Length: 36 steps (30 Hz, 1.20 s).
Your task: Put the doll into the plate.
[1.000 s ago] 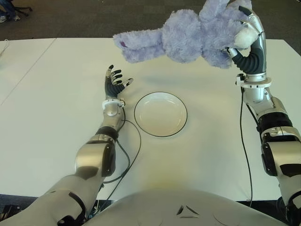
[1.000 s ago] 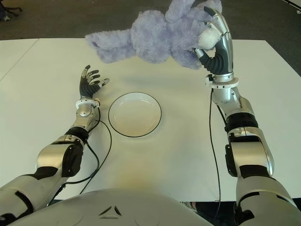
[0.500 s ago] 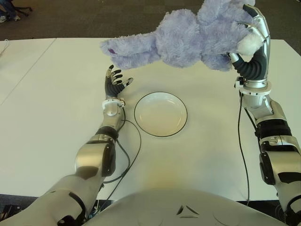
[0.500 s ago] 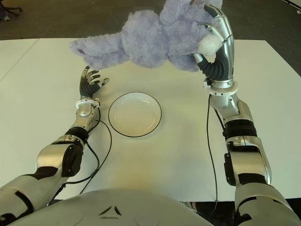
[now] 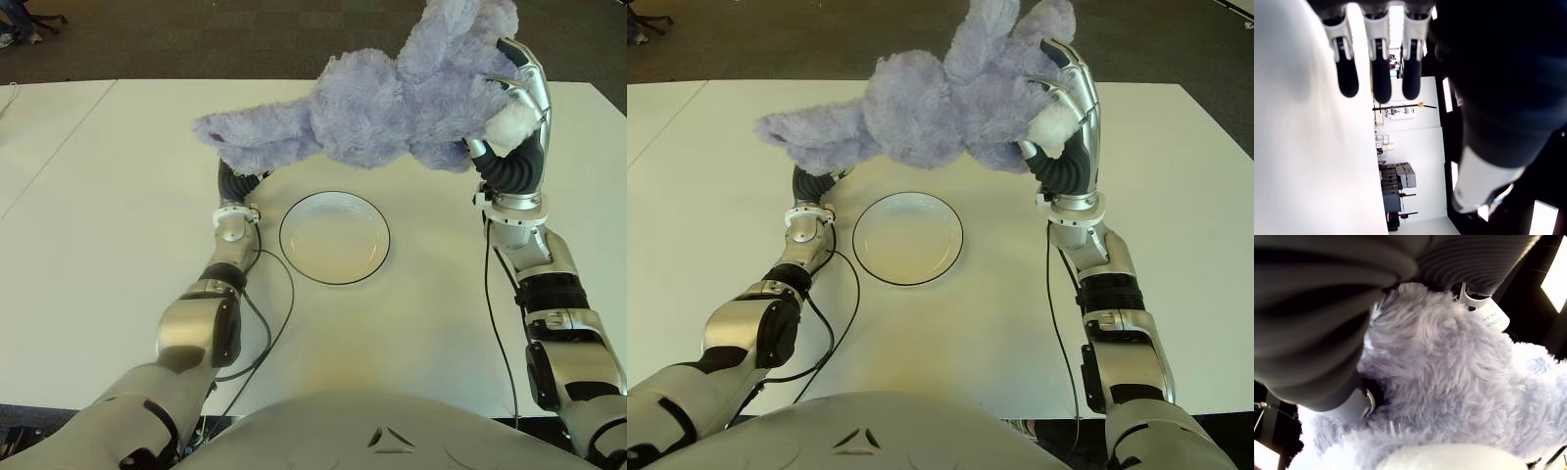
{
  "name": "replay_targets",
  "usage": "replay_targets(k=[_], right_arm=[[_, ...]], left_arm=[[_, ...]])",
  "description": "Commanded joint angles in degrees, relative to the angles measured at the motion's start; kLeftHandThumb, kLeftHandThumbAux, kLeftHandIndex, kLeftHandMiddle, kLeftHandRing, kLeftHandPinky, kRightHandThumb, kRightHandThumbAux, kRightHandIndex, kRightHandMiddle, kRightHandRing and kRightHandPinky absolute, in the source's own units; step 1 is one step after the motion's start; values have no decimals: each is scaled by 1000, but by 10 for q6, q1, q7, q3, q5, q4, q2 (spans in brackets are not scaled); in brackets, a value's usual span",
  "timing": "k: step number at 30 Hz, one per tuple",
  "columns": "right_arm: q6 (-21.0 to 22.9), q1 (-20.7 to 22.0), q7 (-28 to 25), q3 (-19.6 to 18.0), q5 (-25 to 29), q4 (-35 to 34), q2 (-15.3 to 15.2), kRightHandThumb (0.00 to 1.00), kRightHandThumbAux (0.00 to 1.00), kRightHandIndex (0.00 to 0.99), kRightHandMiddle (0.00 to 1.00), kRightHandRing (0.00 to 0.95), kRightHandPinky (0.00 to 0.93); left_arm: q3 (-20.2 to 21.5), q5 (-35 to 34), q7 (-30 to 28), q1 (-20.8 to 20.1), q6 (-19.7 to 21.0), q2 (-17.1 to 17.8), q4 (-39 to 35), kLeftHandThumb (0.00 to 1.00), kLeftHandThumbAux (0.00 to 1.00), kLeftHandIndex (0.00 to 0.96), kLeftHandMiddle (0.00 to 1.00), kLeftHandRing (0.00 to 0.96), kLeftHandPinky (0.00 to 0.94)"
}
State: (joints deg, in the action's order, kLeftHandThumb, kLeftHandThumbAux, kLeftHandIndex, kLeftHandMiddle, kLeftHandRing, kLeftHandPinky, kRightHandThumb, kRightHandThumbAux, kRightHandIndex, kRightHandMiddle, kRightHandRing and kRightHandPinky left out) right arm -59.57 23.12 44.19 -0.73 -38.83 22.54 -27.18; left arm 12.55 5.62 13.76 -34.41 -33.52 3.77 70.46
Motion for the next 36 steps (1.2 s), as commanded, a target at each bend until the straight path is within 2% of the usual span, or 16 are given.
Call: replay_targets(k=[1, 4, 8, 11, 15, 18, 22, 25, 29, 36], right_arm=[[7, -25, 23, 7, -32, -52, 59, 704, 719, 441, 774, 779, 781], [17, -33, 33, 28, -62, -63, 90, 704, 719, 440, 782, 786, 793], [9, -35, 25, 36, -59, -52, 99, 703, 719, 440, 801, 803, 821], [-30, -30, -20, 67, -7, 0, 98, 702, 719, 438, 838, 836, 856], [-82, -16, -109, 120, 85, 62, 74, 705, 717, 438, 858, 851, 854], [-92, -14, -145, 132, 119, 72, 70, 705, 717, 438, 861, 853, 853], [-93, -14, -228, 173, 196, 73, 59, 706, 717, 438, 862, 857, 856], [-94, -15, -260, 180, 219, 71, 62, 706, 717, 438, 859, 858, 853], [-116, -3, -268, 171, 196, 88, 85, 705, 719, 438, 856, 862, 857], [-115, -3, -287, 161, 182, 95, 110, 704, 720, 438, 855, 860, 846]], left_arm=[[1, -3, -11, 111, 74, -39, 75, 0, 865, 105, 268, 290, 299], [1, -3, -10, 111, 74, -39, 75, 0, 859, 106, 267, 289, 289], [1, -3, -12, 111, 73, -39, 75, 1, 868, 112, 268, 286, 291], [0, -2, -9, 111, 75, -39, 75, 9, 874, 112, 265, 284, 288], [2, -3, -11, 111, 73, -39, 75, 17, 887, 112, 263, 280, 293], [2, -4, -11, 111, 72, -40, 75, 19, 891, 111, 262, 279, 296], [1, -3, -9, 111, 71, -41, 75, 21, 896, 109, 262, 281, 293], [0, -1, -7, 111, 71, -41, 75, 15, 888, 109, 266, 286, 290], [-2, 1, -6, 110, 73, -41, 75, 0, 874, 109, 266, 287, 296], [-7, 6, 1, 109, 82, -41, 76, 0, 868, 108, 258, 278, 286]])
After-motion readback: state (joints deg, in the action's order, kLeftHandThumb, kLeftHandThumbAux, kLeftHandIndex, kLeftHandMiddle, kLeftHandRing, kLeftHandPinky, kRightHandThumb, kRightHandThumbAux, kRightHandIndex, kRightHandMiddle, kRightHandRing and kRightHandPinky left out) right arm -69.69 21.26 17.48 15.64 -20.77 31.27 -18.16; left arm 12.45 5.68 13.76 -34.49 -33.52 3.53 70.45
